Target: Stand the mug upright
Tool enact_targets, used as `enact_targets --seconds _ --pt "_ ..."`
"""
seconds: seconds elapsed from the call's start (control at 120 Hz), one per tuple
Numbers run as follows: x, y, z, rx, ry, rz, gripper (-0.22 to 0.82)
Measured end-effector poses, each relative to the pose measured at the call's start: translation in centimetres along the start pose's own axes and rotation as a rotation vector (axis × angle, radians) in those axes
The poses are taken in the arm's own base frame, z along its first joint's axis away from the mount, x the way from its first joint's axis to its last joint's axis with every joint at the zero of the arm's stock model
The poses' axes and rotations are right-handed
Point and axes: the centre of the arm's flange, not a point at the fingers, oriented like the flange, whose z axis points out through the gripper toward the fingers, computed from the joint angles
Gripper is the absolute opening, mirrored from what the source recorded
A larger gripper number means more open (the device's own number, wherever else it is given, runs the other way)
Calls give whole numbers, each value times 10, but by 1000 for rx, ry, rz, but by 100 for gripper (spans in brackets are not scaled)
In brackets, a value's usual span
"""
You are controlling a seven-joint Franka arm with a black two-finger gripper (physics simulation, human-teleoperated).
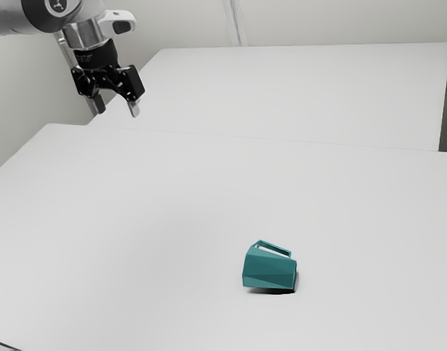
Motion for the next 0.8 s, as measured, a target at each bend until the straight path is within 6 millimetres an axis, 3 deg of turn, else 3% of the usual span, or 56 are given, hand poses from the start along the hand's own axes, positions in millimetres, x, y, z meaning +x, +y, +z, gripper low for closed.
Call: enact_targets --seconds 0.2,0.433,0.717,0.8 --pt "3 2 10 -66 -6 0 59" --pt "13 14 76 -279 -12 0 59" --pt "12 34 171 -533 25 -45 59" --pt "11 42 190 -600 46 -52 59"
